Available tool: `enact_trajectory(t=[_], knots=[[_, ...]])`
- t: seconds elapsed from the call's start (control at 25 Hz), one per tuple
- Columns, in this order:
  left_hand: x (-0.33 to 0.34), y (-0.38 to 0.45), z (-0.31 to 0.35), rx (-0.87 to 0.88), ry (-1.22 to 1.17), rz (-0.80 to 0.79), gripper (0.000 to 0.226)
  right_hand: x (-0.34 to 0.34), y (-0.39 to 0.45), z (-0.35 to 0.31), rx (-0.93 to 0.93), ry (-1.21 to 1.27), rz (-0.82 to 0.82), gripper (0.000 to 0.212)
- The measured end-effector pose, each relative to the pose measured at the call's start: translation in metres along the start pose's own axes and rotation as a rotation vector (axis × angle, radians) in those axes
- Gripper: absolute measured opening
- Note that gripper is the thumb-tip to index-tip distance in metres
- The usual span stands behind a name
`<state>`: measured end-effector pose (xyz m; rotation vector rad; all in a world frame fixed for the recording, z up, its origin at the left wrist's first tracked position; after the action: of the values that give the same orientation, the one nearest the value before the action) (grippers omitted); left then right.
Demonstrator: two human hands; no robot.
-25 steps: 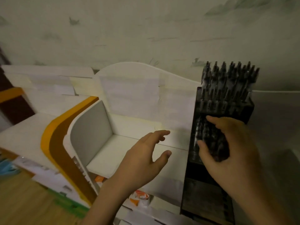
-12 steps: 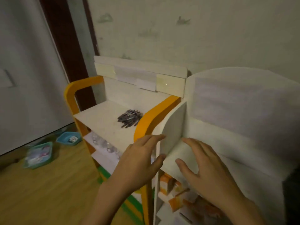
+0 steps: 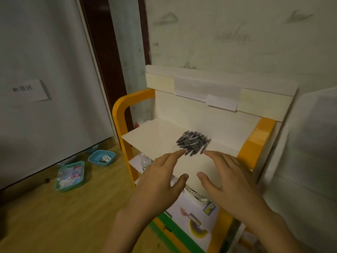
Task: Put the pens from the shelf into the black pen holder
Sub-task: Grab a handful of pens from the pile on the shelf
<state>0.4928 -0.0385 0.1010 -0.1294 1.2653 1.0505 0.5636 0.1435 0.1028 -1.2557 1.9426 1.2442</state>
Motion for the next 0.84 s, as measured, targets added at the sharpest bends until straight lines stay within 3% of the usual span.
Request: enact_trajectory(t=[0.48, 0.84], knots=[[0.042, 0.179, -0.127, 0.076, 0.053, -0.110, 0.065, 0.103, 0.167, 0.055, 0.197, 0.044, 0.114, 0.054], [0.163, 0.286, -0.194, 0.151, -0.153, -0.372, 0.060, 0.155, 0.229, 0.120, 0.491, -0.159, 0.067, 0.053]])
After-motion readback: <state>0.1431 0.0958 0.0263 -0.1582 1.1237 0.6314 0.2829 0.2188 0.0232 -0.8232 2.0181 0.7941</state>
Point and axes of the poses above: each hand's wrist, its own y-axis towards the middle knuckle, its own x-axis out of the palm, z = x × y, the point moved 1 cm from there along y, towards the middle knuckle, and after that the axes turned 4 degrees about y, right-handed, at the moved point
